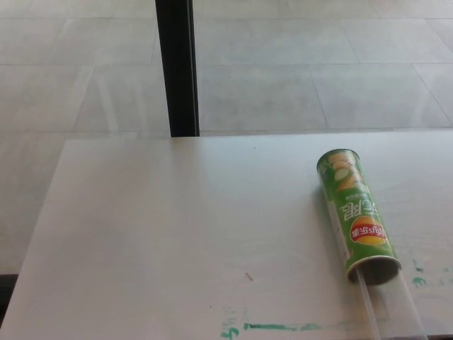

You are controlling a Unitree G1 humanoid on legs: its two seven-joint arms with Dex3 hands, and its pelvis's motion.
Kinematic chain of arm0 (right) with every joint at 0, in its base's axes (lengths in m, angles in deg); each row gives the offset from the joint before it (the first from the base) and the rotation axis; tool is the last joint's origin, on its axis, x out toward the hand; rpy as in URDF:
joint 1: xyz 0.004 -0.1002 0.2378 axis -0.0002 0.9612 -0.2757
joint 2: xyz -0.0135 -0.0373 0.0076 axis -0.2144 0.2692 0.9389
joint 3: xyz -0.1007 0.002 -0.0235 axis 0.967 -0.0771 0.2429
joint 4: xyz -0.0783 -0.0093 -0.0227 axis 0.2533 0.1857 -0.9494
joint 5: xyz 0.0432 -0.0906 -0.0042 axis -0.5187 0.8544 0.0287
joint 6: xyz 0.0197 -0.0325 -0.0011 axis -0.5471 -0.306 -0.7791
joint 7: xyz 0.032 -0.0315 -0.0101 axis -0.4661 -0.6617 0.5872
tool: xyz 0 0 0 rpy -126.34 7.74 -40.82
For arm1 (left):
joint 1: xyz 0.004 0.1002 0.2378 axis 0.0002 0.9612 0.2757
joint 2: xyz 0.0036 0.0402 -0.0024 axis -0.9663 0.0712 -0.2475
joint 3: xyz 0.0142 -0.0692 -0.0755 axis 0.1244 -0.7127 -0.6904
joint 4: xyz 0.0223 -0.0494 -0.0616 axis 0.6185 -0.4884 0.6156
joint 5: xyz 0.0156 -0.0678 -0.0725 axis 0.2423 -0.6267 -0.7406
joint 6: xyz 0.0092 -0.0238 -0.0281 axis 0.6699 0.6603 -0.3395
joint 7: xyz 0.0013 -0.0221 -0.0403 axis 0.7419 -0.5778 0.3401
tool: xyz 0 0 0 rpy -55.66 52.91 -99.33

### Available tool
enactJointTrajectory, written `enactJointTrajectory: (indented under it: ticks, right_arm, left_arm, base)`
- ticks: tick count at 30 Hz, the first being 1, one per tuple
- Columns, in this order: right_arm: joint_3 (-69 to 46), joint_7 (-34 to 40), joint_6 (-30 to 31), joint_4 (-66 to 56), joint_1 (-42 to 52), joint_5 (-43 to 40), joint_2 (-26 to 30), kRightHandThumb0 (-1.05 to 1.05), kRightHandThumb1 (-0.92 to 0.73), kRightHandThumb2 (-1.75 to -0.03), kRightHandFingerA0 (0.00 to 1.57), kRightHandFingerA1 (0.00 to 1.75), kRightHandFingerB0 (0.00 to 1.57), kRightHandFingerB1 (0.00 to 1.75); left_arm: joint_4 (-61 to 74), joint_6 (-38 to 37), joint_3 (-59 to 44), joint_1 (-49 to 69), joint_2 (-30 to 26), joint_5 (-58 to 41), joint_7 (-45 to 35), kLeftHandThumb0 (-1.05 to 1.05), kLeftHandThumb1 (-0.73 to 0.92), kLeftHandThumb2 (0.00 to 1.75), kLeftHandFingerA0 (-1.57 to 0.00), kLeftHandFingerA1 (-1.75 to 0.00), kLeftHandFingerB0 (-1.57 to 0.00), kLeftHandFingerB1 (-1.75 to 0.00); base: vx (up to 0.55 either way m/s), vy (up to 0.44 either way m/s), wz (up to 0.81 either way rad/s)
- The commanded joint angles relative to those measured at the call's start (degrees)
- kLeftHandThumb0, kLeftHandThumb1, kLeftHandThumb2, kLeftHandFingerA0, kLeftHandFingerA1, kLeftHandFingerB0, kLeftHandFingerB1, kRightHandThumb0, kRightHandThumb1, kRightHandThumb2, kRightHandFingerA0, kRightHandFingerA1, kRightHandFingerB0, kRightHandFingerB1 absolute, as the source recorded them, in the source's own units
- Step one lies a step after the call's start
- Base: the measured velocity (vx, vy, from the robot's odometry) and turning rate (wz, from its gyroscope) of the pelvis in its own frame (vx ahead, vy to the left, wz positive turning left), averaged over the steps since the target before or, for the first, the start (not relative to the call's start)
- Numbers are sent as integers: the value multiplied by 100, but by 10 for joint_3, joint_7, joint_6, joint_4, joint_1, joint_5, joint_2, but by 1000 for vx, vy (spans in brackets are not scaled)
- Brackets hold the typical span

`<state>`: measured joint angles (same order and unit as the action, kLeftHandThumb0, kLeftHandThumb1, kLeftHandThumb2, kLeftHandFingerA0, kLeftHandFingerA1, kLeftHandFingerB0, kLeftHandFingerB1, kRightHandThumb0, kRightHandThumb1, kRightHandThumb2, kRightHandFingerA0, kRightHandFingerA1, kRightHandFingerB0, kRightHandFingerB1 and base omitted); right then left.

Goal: Use the right hand as a fist to push the chips tray inside its container kept in the middle of the desk

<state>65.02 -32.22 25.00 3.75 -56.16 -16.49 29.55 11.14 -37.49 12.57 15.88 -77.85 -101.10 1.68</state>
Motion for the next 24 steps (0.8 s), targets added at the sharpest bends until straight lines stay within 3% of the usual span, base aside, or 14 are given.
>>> enactJointTrajectory:
  ticks: [1, 6, 7, 11, 12, 13, 14, 15, 16, 18, 19, 24]
  right_arm:
    - [-7, 27, 9, -13, -7, 38, -14, -58, -75, -63, 87, 66, 58, 41]
    - [-11, 22, 11, -17, -18, 40, -21, -59, -76, -63, 86, 65, 57, 41]
    - [-13, 25, 9, -15, -20, 38, -22, -57, -63, -102, 85, 77, 51, 59]
    - [-7, 33, 9, 8, -40, 41, -27, -56, -62, -101, 85, 78, 51, 59]
    - [-2, 36, 11, 15, -48, 46, -31, -55, -61, -101, 85, 78, 50, 59]
    - [-2, 36, 11, 15, -49, 46, -32, -55, -61, -101, 85, 78, 50, 59]
    - [6, 42, 5, 35, -64, 47, -32, -55, -62, -100, 84, 78, 51, 60]
    - [10, 41, 8, 41, -71, 50, -34, -55, -62, -100, 85, 79, 50, 59]
    - [15, 36, 10, 43, -79, 51, -35, -55, -74, -62, 85, 67, 57, 42]
    - [24, 38, 13, 53, -93, 60, -39, -56, -74, -62, 86, 66, 56, 42]
    - [27, 38, 14, 56, -98, 62, -41, -54, -61, -101, 85, 79, 47, 59]
    - [42, 42, 22, 82, -130, 61, -55, -54, -61, -99, 87, 77, 47, 58]
  left_arm:
    - [-1, -2, 1, 6, -10, -8, 1, -65, 85, 66, -48, -48, -39, -40]
    - [-1, -1, 5, 8, -13, -7, 4, -64, 85, 66, -47, -47, -40, -40]
    - [-1, -1, 5, 8, -13, -7, 3, -63, 86, 65, -48, -46, -40, -40]
    - [1, 0, 8, 10, -14, -8, 2, -64, 85, 65, -47, -46, -40, -40]
    - [1, -3, 10, 12, -14, -7, 0, -56, 65, 108, -43, -62, -22, -50]
    - [1, -3, 10, 12, -14, -7, 0, -56, 65, 108, -43, -62, -22, -50]
    - [0, -2, 9, 11, -14, -8, 0, -65, 68, 104, -41, -59, -33, -53]
    - [-2, -1, 9, 10, -15, -9, -1, -65, 85, 66, -47, -48, -40, -40]
    - [-4, -1, 11, 10, -15, -7, 1, -64, 86, 66, -48, -47, -40, -40]
    - [-5, -2, 12, 11, -16, -7, 1, -64, 86, 66, -48, -46, -40, -40]
    - [-5, -3, 12, 12, -16, -7, 1, -63, 86, 66, -48, -46, -40, -40]
    - [-5, 0, 11, 13, -17, -10, -1, -63, 86, 66, -47, -46, -40, -40]
  base:
    - [0, 0, 0]
    - [0, 0, 0]
    - [0, 0, 0]
    - [0, 0, 0]
    - [0, 0, 0]
    - [0, 0, 0]
    - [0, 0, 0]
    - [0, 0, 0]
    - [0, 0, 0]
    - [0, 0, 0]
    - [0, 0, 0]
    - [0, 0, 0]
